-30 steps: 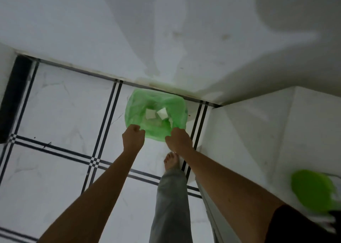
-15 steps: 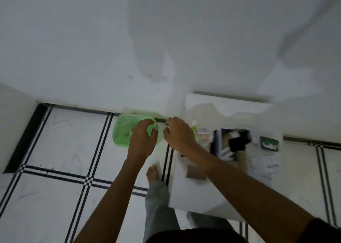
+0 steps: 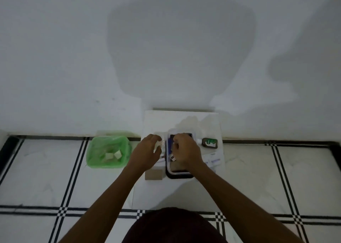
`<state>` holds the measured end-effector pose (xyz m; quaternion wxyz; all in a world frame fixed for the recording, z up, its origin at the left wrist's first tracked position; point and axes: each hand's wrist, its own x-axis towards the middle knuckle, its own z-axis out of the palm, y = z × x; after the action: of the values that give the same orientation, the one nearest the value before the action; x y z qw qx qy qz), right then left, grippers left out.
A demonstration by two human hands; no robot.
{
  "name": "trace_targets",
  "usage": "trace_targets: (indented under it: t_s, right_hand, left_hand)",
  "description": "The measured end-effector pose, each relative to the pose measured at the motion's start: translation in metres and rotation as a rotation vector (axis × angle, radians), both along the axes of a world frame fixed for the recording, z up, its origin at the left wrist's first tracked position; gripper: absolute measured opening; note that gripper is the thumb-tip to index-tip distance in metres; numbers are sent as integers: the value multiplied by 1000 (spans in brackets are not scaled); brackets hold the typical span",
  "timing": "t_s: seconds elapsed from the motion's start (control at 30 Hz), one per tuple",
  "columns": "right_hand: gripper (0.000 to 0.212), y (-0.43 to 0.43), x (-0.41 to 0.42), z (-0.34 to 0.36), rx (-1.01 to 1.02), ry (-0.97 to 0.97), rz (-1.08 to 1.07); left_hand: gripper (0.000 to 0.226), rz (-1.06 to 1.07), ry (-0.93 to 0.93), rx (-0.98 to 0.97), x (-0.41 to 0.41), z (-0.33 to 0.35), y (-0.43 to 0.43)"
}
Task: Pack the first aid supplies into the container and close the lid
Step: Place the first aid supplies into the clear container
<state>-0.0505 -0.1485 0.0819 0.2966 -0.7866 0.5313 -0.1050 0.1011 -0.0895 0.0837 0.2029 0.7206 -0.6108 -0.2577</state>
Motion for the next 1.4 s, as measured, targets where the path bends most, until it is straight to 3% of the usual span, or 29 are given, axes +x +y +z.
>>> trace_targets:
  t_s: [0.3, 0.43, 0.57, 0.77, 0.93, 1.2, 1.4]
  right_hand:
    - [17, -2, -5, -15, 21, 61, -143]
    - [16, -11, -16, -23, -5, 43, -210]
    - [18, -30, -38, -27, -36, 75, -203]
    - [35, -70, -74, -54, 5, 185, -211]
    - [44, -87, -93, -89, 96, 352, -58]
    - [39, -95, -98, -127, 37, 419, 108]
    - [30, -100, -100, -121, 3, 370, 45]
  left_hand:
    - [30, -191, 15, 74, -17, -12, -33]
    - [29, -141, 22, 79, -17, -20, -43]
    - [36, -71, -56, 104, -4, -34, -55]
    - [56, -128, -251, 312, 10, -70, -76]
    - [60, -179, -375, 398, 8, -99, -78]
    - [55, -66, -394, 374, 9, -120, -78]
    - [55, 133, -337, 224, 16, -94, -72]
